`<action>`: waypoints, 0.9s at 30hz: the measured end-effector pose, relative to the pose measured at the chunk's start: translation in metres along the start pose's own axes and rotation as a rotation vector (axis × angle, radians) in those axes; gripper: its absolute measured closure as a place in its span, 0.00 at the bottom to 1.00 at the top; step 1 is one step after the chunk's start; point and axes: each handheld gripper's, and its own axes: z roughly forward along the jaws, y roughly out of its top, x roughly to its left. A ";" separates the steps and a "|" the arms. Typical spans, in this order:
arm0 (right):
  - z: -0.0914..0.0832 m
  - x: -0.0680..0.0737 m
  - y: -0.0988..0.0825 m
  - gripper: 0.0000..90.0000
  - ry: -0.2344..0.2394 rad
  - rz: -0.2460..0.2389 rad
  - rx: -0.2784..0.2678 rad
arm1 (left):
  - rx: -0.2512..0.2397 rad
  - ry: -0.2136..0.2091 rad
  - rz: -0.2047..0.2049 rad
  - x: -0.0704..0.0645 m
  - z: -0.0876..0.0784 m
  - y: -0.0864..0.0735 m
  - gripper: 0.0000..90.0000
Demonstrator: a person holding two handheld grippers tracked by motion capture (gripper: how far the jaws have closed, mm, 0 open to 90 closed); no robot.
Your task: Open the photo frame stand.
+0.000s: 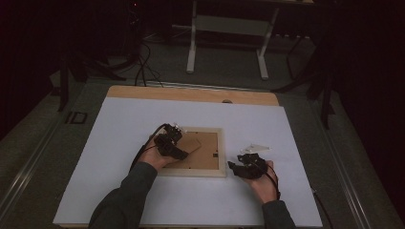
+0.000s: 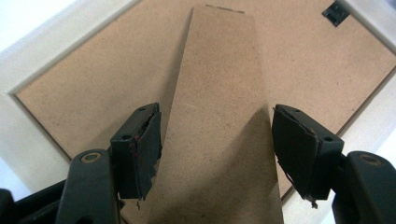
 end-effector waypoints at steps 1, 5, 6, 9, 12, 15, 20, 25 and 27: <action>0.000 0.000 0.000 0.54 0.000 -0.001 0.001 | 0.003 -0.002 -0.001 0.000 0.001 0.000 0.39; 0.000 0.000 0.000 0.54 0.001 0.000 0.000 | 0.023 0.009 0.011 -0.001 0.003 0.002 0.39; 0.000 0.000 0.000 0.54 0.000 0.000 0.000 | 0.026 0.010 0.010 -0.001 0.004 0.002 0.39; 0.000 0.000 0.000 0.54 0.000 -0.001 0.000 | 0.038 0.011 0.009 -0.002 0.005 0.004 0.40; 0.000 0.000 0.000 0.54 0.000 -0.002 0.000 | 0.047 0.014 0.011 -0.003 0.008 0.007 0.41; 0.000 -0.001 0.000 0.54 0.001 0.001 -0.001 | 0.057 0.018 0.012 -0.003 0.010 0.008 0.41; 0.000 -0.001 0.000 0.54 0.000 0.002 -0.002 | 0.057 0.014 0.004 -0.003 0.010 0.008 0.42; 0.000 0.000 -0.001 0.54 0.001 0.001 0.000 | 0.063 0.007 0.005 -0.002 0.012 0.008 0.42; 0.001 0.000 -0.001 0.54 0.002 0.003 0.000 | 0.064 0.003 0.004 -0.001 0.012 0.008 0.42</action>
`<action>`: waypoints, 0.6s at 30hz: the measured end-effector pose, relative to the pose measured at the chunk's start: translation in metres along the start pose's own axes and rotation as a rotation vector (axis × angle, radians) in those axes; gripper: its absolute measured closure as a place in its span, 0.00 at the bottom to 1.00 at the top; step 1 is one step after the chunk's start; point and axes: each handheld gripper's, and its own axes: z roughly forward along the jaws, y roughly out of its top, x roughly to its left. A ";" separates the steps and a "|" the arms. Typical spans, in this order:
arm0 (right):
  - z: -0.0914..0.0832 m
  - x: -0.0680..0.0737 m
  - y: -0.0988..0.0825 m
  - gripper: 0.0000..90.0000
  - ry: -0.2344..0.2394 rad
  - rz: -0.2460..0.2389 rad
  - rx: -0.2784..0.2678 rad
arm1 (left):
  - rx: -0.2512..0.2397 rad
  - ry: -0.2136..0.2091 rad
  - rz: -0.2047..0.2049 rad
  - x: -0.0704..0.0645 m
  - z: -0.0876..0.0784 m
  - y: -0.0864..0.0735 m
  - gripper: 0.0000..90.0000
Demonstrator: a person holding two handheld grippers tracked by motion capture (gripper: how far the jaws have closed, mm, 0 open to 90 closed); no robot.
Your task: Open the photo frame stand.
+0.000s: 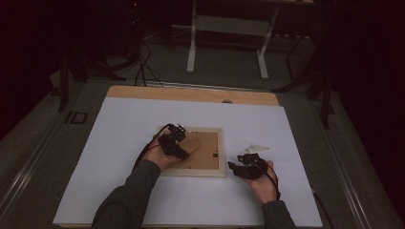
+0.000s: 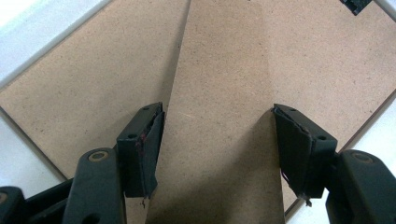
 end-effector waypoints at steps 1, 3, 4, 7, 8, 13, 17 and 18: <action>0.000 0.000 0.000 0.54 0.000 0.000 0.000 | -0.003 -0.002 -0.002 0.000 0.000 0.000 0.42; 0.000 0.000 0.000 0.54 -0.001 -0.001 0.000 | -0.004 -0.004 -0.002 0.000 0.000 0.000 0.42; 0.000 -0.001 0.000 0.54 -0.001 -0.001 -0.001 | -0.004 -0.004 -0.002 0.000 0.000 0.000 0.42; 0.000 -0.001 0.000 0.54 0.000 -0.001 0.000 | -0.002 -0.003 -0.004 0.000 0.003 0.001 0.42; 0.000 -0.001 0.000 0.54 -0.001 -0.001 -0.001 | -0.001 -0.001 -0.003 -0.001 0.003 0.002 0.42; 0.000 -0.002 -0.001 0.54 0.000 0.004 0.000 | 0.002 -0.004 0.001 0.000 0.003 0.002 0.43; 0.000 -0.002 -0.001 0.54 0.001 0.005 0.000 | -0.001 -0.012 0.006 0.001 0.003 0.002 0.44; 0.000 -0.002 -0.001 0.54 0.001 0.005 0.000 | -0.002 -0.009 0.008 0.000 0.003 0.002 0.44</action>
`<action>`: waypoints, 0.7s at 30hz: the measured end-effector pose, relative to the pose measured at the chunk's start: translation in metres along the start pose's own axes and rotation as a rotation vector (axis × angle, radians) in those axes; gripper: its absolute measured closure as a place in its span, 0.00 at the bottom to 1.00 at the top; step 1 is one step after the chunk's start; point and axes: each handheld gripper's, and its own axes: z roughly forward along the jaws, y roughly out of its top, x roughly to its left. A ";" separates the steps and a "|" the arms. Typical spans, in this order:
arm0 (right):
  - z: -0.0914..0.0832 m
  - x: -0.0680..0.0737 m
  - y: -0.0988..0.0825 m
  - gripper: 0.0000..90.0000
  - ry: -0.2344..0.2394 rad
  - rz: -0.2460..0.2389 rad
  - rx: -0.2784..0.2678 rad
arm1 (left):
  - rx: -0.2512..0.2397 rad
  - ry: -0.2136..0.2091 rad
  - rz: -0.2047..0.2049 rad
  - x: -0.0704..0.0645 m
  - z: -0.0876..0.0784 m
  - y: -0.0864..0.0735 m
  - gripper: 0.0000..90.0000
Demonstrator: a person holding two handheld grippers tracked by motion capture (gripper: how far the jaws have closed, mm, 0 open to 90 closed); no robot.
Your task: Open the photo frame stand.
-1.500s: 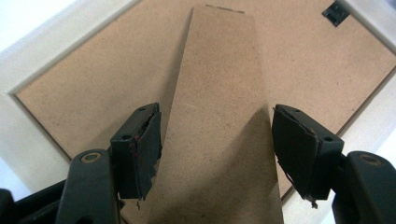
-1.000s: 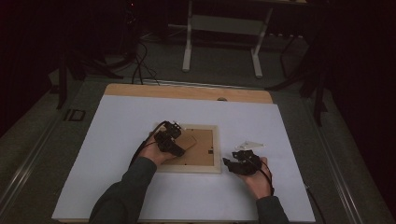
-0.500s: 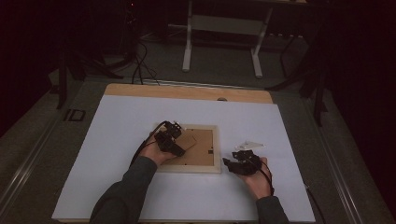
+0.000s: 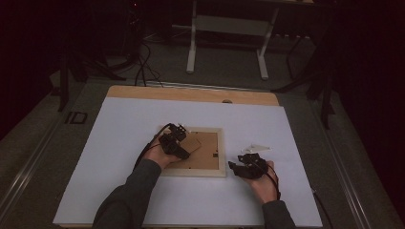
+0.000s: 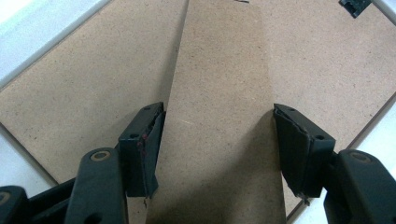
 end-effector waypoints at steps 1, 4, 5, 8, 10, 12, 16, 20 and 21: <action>0.000 0.000 0.000 0.54 0.000 0.000 0.000 | -0.001 0.002 0.002 0.000 0.000 0.000 0.44; 0.000 0.000 0.000 0.54 0.000 0.000 0.000 | -0.009 0.010 0.019 -0.001 0.000 -0.001 0.44; 0.000 0.000 0.000 0.54 0.000 0.001 -0.001 | -0.012 0.017 0.026 -0.002 0.000 -0.001 0.44; 0.000 -0.001 -0.001 0.54 -0.002 0.006 -0.002 | -0.018 0.022 0.032 -0.003 0.000 -0.002 0.44; 0.000 -0.001 -0.001 0.54 -0.003 0.007 -0.003 | -0.019 0.023 0.033 -0.003 0.000 -0.002 0.44; -0.001 -0.001 -0.001 0.54 -0.003 0.016 -0.009 | -0.021 0.024 0.035 -0.003 -0.001 -0.002 0.44; -0.001 -0.001 -0.002 0.54 -0.001 0.022 -0.013 | -0.024 0.030 0.042 -0.004 -0.001 -0.002 0.44; -0.002 -0.002 -0.002 0.54 0.003 0.036 -0.017 | -0.028 0.038 0.045 -0.005 -0.001 -0.003 0.44; -0.002 -0.002 -0.001 0.54 0.005 0.040 -0.019 | -0.030 0.038 0.046 -0.005 -0.001 -0.003 0.44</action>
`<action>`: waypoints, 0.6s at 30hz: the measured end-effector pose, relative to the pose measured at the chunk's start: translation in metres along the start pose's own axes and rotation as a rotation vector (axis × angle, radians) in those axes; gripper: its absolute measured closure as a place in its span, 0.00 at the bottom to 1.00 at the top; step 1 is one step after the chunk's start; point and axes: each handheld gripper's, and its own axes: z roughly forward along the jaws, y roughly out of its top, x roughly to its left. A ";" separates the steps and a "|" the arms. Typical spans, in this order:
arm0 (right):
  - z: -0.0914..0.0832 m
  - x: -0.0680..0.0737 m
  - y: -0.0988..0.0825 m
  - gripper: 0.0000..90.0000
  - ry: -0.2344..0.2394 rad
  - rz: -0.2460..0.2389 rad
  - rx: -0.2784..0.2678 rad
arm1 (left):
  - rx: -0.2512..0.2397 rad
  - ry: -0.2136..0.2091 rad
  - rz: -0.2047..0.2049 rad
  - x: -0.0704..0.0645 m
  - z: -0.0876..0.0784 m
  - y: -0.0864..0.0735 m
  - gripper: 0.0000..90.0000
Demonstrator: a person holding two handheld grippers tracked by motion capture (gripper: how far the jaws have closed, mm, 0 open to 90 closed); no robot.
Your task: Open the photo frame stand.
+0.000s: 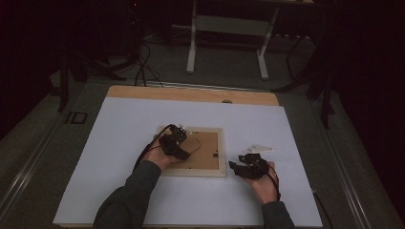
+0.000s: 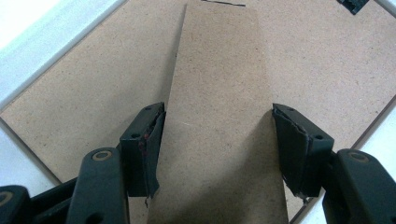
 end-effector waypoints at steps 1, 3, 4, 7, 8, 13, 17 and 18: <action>0.000 0.000 0.000 0.54 0.000 0.001 -0.001 | -0.003 0.000 -0.001 0.000 0.000 0.000 0.44; 0.000 0.000 0.002 0.54 -0.002 0.007 -0.005 | -0.005 0.003 0.003 -0.001 0.000 0.000 0.45; 0.001 0.000 0.002 0.54 -0.002 0.006 -0.003 | -0.006 0.005 0.003 -0.001 0.000 -0.001 0.44; 0.002 -0.001 0.003 0.54 0.013 0.012 -0.004 | -0.008 0.010 0.008 -0.001 0.000 0.000 0.45; 0.003 -0.001 0.004 0.54 0.013 0.013 -0.004 | -0.008 0.010 0.008 -0.001 -0.001 0.000 0.44; 0.004 -0.003 0.009 0.54 0.031 0.022 -0.008 | -0.018 0.022 0.017 -0.003 -0.001 -0.001 0.45; 0.005 -0.007 0.015 0.54 0.040 0.030 -0.008 | -0.026 0.029 0.023 -0.003 -0.001 -0.002 0.45; 0.004 -0.007 0.017 0.54 0.036 0.030 -0.009 | -0.030 0.030 0.023 -0.003 0.000 -0.003 0.45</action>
